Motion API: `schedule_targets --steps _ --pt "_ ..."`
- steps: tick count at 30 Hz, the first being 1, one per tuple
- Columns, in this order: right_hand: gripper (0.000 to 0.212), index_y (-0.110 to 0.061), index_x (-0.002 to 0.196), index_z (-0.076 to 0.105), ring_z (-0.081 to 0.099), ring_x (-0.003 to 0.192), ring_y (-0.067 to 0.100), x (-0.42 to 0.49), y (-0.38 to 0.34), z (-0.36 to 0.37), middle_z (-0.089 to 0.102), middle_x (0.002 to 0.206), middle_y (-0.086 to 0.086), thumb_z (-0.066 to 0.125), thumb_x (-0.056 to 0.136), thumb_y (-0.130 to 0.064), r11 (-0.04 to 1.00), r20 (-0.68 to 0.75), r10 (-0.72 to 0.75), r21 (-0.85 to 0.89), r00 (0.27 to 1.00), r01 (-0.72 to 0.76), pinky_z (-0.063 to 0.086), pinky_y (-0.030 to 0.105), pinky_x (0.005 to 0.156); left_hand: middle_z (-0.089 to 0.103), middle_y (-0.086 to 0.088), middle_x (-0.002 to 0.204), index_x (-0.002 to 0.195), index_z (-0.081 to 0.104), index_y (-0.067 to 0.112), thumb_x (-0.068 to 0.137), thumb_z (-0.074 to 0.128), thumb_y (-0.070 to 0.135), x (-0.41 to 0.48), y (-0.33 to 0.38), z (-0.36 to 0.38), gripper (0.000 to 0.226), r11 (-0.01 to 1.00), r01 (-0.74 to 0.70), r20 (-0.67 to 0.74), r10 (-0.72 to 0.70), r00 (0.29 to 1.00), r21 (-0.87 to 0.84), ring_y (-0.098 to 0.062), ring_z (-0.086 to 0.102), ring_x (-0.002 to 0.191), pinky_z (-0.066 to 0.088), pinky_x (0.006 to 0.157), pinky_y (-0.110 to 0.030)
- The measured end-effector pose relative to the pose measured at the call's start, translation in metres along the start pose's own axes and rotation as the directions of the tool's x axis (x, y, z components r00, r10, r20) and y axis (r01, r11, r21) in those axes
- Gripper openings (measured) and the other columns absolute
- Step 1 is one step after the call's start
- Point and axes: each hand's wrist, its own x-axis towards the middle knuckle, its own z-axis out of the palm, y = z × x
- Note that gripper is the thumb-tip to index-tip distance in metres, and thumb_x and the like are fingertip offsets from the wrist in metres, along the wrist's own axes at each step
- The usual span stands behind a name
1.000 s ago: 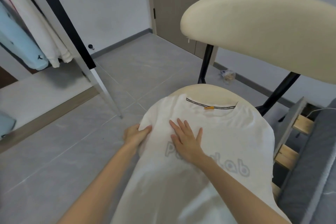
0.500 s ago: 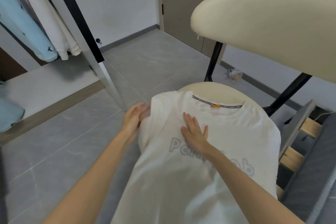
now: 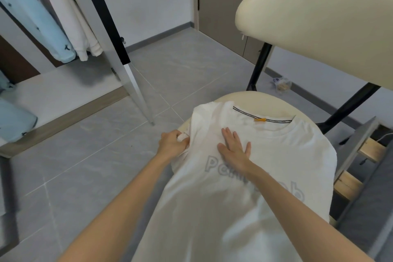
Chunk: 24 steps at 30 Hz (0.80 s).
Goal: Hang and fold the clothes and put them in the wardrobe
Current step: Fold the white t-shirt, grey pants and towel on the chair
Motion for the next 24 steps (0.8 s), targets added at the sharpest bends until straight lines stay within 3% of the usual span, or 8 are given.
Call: schedule_targets --steps 3,8,11,15,18,21,24 --pt "0.055 -0.032 0.153 0.006 -0.012 0.143 -0.001 0.000 0.000 -0.001 -0.006 0.158 -0.020 0.029 0.103 -0.034 1.000 0.010 0.003 -0.003 1.000 -0.003 -0.026 0.035 0.108 0.058 -0.014 0.094 0.089 0.048 0.012 0.088 0.052 0.031 0.005 -0.004 -0.016 0.019 0.984 -0.026 -0.116 0.005 0.993 -0.178 -0.029 0.057 0.093 0.034 0.067 -0.030" --pt "0.056 -0.032 0.152 0.005 -0.013 0.144 0.000 0.000 -0.001 0.000 -0.007 0.158 -0.019 0.029 0.103 -0.034 0.999 0.004 0.010 -0.033 1.000 -0.010 -0.025 0.037 0.109 0.045 0.002 0.080 0.092 0.037 0.014 0.087 0.058 0.014 0.018 -0.023 -0.049 0.021 0.926 -0.090 -0.367 -0.055 0.928 -0.367 -0.023 0.048 0.081 0.038 0.072 -0.035" --pt "0.056 -0.031 0.152 0.005 -0.013 0.144 0.001 0.002 0.000 0.000 -0.008 0.158 -0.018 0.030 0.102 -0.035 0.999 0.003 0.014 -0.051 1.000 -0.014 -0.025 0.038 0.109 0.049 -0.002 0.093 0.103 0.040 0.018 0.083 0.063 0.008 0.020 -0.032 -0.056 0.033 0.898 -0.094 -0.377 -0.084 0.922 -0.430 -0.024 0.051 0.086 0.044 0.081 -0.036" --pt "0.058 -0.031 0.152 0.005 -0.014 0.144 0.002 0.002 -0.002 0.000 -0.008 0.158 -0.018 0.032 0.102 -0.036 0.997 0.007 0.018 -0.078 1.000 -0.017 -0.023 0.040 0.110 0.053 -0.015 0.127 0.126 0.047 0.006 0.084 0.069 0.009 0.025 -0.047 -0.063 0.048 0.840 0.012 -0.323 -0.222 0.920 -0.543 -0.027 0.054 0.109 0.044 0.096 -0.035" --pt "0.058 -0.031 0.152 0.005 -0.015 0.144 0.002 0.002 -0.002 0.001 -0.009 0.158 -0.018 0.033 0.101 -0.036 0.996 0.009 0.024 -0.089 1.000 -0.023 -0.023 0.041 0.110 0.052 -0.017 0.128 0.128 0.051 0.004 0.088 0.063 0.008 0.025 -0.053 -0.073 0.041 0.851 0.028 -0.343 -0.241 0.908 -0.524 -0.021 0.050 0.100 0.040 0.088 -0.028" --pt "0.058 -0.031 0.152 0.006 -0.014 0.144 0.002 0.002 -0.002 0.001 -0.009 0.158 -0.019 0.034 0.101 -0.036 0.995 0.007 0.032 -0.092 0.999 -0.031 -0.023 0.041 0.110 0.055 -0.014 0.128 0.122 0.058 0.008 0.090 0.058 0.005 0.022 -0.060 -0.081 0.033 0.886 -0.050 -0.408 -0.162 0.898 -0.461 -0.022 0.052 0.108 0.041 0.093 -0.029" --pt "0.058 -0.032 0.152 0.006 -0.014 0.144 0.002 0.001 -0.004 0.001 -0.008 0.158 -0.019 0.034 0.101 -0.036 0.995 0.004 0.037 -0.091 0.999 -0.036 -0.023 0.041 0.110 0.056 -0.005 0.130 0.126 0.058 0.012 0.091 0.052 0.002 0.015 -0.061 -0.087 0.037 0.842 -0.084 -0.401 -0.164 0.901 -0.533 -0.021 0.052 0.119 0.042 0.102 -0.030"
